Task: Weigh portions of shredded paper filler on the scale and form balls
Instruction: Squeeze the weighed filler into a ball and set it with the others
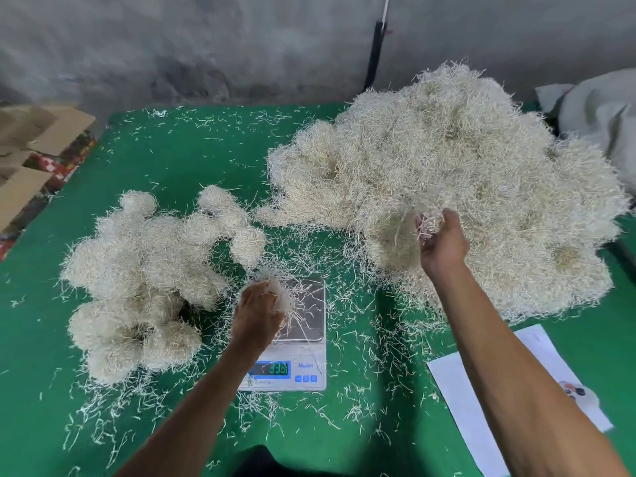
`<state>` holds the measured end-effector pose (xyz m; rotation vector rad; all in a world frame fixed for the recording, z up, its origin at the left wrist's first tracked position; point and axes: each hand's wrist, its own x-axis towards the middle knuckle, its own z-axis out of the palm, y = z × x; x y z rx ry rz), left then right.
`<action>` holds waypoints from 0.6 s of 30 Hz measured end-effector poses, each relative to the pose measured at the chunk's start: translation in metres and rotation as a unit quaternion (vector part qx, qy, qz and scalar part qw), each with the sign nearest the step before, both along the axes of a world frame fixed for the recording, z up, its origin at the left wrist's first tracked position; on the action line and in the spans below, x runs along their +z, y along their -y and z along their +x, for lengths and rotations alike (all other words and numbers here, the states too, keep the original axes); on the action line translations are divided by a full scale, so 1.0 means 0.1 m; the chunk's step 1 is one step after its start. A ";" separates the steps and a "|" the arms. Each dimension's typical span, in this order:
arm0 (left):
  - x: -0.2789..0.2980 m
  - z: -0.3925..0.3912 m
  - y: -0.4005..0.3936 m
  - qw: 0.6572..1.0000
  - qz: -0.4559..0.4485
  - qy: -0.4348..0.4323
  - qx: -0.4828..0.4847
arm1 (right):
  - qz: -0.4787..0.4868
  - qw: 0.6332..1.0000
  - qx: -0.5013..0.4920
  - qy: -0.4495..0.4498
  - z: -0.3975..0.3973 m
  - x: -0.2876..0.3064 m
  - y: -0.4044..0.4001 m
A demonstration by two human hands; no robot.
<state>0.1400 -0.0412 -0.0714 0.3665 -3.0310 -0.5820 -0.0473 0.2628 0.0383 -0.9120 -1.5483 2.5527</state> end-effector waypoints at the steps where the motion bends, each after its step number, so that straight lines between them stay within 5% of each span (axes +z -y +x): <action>1: -0.01 0.00 0.00 1.000 0.004 -0.001 0.003 | -0.015 1.000 -0.006 -0.004 -0.02 -0.01 -0.05; 4: -0.02 0.00 -0.03 1.000 0.019 -0.006 0.012 | -0.049 0.997 0.053 -0.029 -0.07 -0.12 -0.13; 8: 0.03 -0.01 -0.08 0.999 0.031 -0.039 0.004 | 0.025 0.975 0.220 0.016 0.03 -0.32 -0.07; 18: 0.20 0.08 -0.03 0.999 0.027 -0.031 -0.025 | 0.123 0.952 0.282 0.000 0.56 -0.81 0.24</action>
